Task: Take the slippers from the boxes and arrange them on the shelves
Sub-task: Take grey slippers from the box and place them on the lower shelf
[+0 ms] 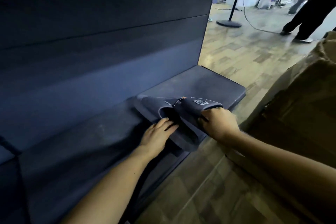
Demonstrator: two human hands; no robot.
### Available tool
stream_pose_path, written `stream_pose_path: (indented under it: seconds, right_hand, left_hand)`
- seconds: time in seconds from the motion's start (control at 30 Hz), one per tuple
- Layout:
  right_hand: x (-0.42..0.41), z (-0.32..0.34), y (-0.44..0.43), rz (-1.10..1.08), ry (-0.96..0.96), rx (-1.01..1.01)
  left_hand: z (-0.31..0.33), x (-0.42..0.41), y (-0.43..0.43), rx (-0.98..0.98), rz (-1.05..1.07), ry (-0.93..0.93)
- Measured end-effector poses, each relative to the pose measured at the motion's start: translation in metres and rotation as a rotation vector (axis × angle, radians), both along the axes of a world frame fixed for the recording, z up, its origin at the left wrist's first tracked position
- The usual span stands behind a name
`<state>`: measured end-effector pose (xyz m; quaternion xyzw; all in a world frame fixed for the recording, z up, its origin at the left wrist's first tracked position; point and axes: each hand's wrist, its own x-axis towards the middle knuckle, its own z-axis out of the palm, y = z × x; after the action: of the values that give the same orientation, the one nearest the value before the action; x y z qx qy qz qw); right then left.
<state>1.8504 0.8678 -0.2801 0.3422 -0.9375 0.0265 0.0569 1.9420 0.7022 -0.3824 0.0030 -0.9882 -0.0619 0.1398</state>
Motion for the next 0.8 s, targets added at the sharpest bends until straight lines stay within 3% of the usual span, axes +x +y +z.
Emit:
stream_pose_path:
  seconds: [0.1,0.17,0.3,0.43,0.53,0.63,0.73,0.8]
  right_hand:
    - [-0.003,-0.013,-0.001,0.021,0.017,-0.045]
    - [0.003,-0.019,-0.005,0.037,-0.014,-0.131]
    - [0.019,-0.022,-0.017,0.092,-0.129,-0.332]
    - [0.024,-0.014,-0.008,0.146,-0.129,-0.345]
    - [0.019,-0.02,0.007,0.214,-0.143,-0.371]
    - [0.019,-0.029,0.015,0.255,-0.199,-0.441]
    - [0.031,-0.035,0.014,0.371,-0.15,-0.438]
    - [0.04,-0.039,0.01,0.488,-0.078,-0.403]
  left_hand:
    - [-0.009,0.008,-0.01,0.147,0.01,-0.133]
    - [-0.009,0.021,-0.021,0.199,0.081,-0.128]
    - [-0.01,0.047,-0.049,0.184,0.23,-0.173]
    - [-0.002,0.059,-0.064,0.204,0.35,-0.171]
    - [0.007,0.062,-0.066,0.259,0.442,-0.122]
    - [0.023,0.059,-0.046,0.461,0.484,-0.054]
    - [0.043,0.05,-0.01,0.705,0.443,0.08]
    - [0.055,0.042,0.011,0.71,0.357,0.134]
